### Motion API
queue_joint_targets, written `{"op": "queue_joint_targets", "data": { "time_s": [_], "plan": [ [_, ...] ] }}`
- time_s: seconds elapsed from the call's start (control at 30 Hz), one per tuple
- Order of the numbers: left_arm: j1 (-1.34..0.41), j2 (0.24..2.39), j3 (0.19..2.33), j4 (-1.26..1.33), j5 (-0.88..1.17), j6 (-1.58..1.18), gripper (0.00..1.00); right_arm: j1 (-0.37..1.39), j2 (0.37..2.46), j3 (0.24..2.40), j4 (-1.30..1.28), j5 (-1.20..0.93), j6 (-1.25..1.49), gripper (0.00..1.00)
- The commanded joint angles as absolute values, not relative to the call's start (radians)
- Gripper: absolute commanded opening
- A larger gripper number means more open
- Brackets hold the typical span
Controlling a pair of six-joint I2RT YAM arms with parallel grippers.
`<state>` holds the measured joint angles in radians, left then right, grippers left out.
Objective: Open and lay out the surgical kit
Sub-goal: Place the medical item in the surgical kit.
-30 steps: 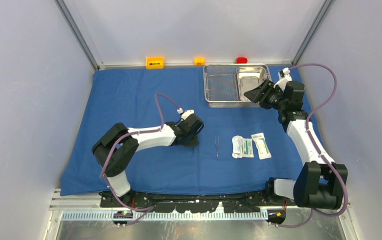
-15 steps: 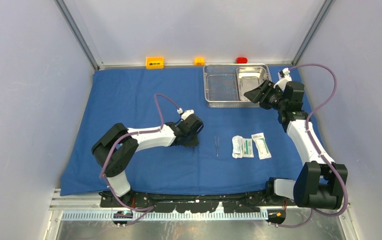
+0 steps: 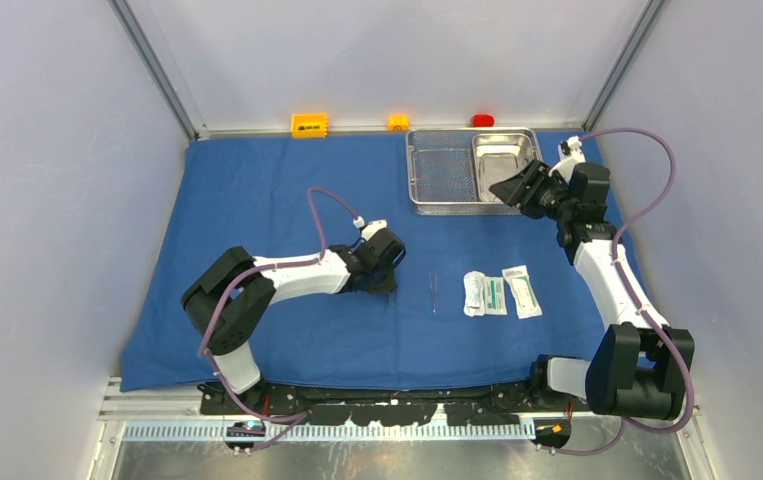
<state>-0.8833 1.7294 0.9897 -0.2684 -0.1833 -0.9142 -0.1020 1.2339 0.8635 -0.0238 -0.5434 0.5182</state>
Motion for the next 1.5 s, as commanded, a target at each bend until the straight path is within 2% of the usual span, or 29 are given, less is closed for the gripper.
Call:
{"op": "queue_joint_targets", "data": {
  "time_s": [0.0,0.53,0.8,1.13,1.47],
  "plan": [
    [-0.885,1.694,0.972,-0.277,-0.191,-0.922,0.19,-0.11,1.198,0.864,0.023,-0.54,0.512,0.6],
    [-0.886,1.692,0.972,-0.274,-0.183,-0.919,0.23,-0.115,1.195,0.861,0.026,-0.541,0.512,0.6],
    [-0.885,1.689,0.974,-0.271,-0.184,-0.913,0.32,-0.115,1.195,0.859,0.028,-0.543,0.513,0.6],
    [-0.885,1.672,0.993,-0.288,-0.193,-0.89,0.33,-0.117,1.197,0.873,0.019,-0.536,0.5,0.6],
    [-0.873,1.622,1.051,-0.35,-0.183,-0.858,0.41,-0.116,1.23,0.942,-0.08,-0.406,0.382,0.6]
  ]
}}
